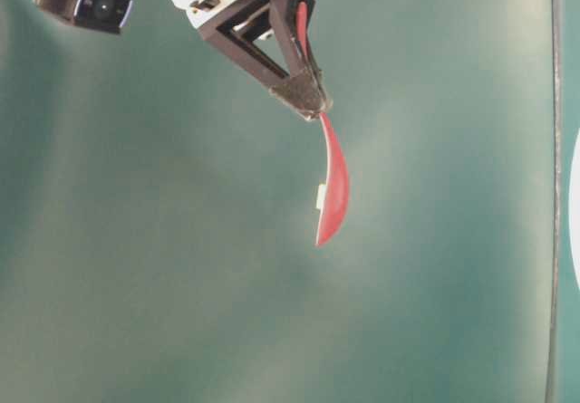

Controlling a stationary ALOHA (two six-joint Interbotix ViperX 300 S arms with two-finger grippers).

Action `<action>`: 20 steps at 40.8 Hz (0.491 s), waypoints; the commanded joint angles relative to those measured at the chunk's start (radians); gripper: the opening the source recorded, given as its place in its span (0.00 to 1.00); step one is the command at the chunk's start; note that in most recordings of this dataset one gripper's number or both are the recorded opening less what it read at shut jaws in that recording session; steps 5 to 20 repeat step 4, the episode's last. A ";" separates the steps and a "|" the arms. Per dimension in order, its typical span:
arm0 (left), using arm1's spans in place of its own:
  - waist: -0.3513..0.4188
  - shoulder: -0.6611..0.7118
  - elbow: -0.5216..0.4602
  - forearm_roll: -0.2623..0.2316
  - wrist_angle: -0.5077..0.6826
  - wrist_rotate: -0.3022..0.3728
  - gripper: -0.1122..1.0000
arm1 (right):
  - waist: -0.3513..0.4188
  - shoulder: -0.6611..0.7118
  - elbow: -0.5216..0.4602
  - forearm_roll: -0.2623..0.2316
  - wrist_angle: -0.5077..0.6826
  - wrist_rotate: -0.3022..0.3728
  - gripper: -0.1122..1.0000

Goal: Scoop the yellow hexagonal prism block from the bowl with a spoon using the right arm.

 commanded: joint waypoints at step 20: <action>0.000 0.006 -0.021 0.003 -0.003 0.006 0.09 | -0.003 -0.008 -0.015 -0.002 -0.011 0.000 0.30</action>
